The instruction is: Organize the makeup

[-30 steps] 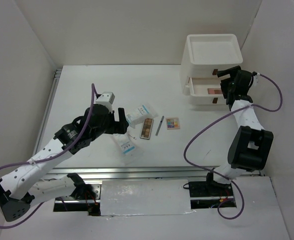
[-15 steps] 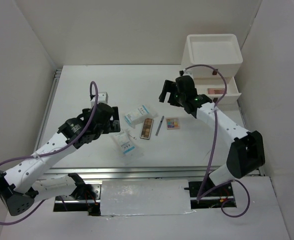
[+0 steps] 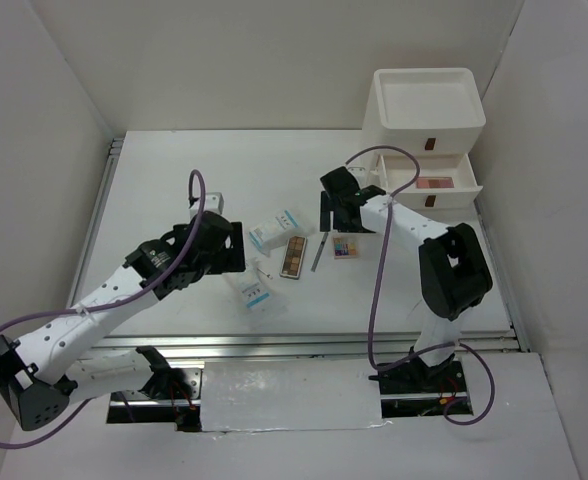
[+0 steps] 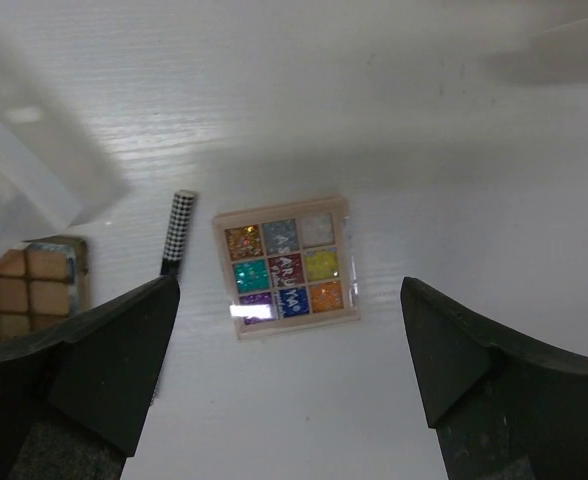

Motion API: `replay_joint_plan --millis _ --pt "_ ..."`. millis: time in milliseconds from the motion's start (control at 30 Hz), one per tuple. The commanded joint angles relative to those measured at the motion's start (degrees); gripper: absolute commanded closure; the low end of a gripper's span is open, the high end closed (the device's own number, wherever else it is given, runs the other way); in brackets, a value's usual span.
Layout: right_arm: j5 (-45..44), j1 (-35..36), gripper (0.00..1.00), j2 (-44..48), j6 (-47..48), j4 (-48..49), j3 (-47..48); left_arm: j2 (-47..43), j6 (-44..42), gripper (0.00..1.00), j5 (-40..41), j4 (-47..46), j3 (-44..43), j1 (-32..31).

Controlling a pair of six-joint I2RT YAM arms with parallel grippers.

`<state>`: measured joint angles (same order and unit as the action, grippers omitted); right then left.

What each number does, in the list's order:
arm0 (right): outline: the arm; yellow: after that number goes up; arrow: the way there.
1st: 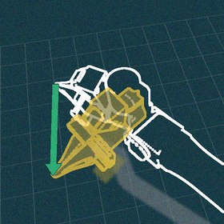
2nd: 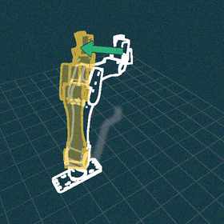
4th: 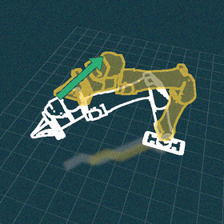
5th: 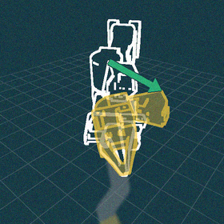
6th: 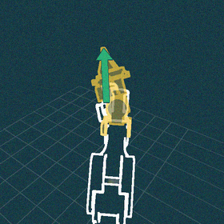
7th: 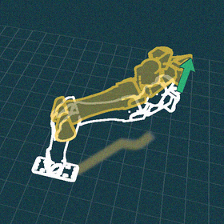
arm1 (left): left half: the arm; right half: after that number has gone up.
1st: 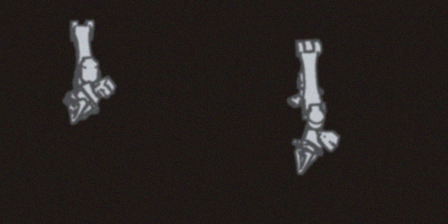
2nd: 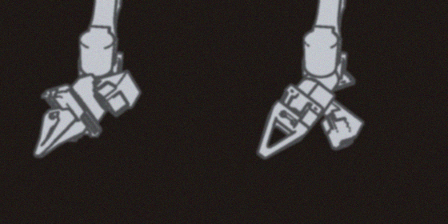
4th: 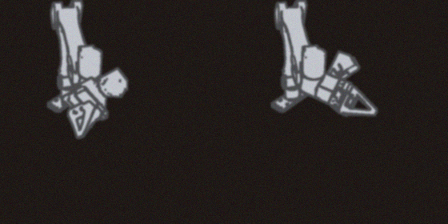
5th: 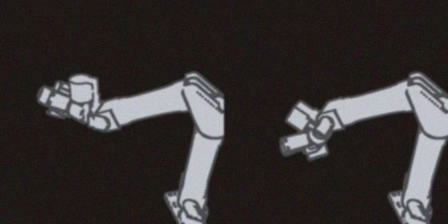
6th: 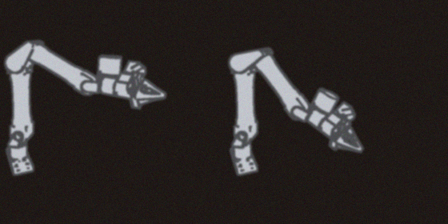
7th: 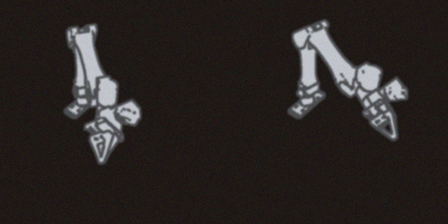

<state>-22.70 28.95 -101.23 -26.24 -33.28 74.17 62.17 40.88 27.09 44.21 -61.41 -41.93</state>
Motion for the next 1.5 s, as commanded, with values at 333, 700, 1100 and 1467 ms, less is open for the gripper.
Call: replay_joint_plan --millis 333,700,1100,1467 --pt "14.25 -5.75 0.00 -4.24 6.46 1.28 -2.45 -0.47 -1.68 0.00 -5.20 -3.68 2.69 -0.17" --pt "16.02 -5.57 0.00 -6.61 6.73 -2.31 -1.31 -2.23 -2.12 0.01 -6.88 -5.00 4.10 -0.17" --pt "17.25 -5.48 0.07 -12.15 9.71 -10.40 6.07 -4.43 -2.48 0.01 -7.49 -5.53 4.54 -0.17" --pt "19.44 -5.57 0.58 -6.89 9.01 -7.34 3.09 -4.69 -2.74 0.01 -7.76 -5.53 4.37 -0.17"
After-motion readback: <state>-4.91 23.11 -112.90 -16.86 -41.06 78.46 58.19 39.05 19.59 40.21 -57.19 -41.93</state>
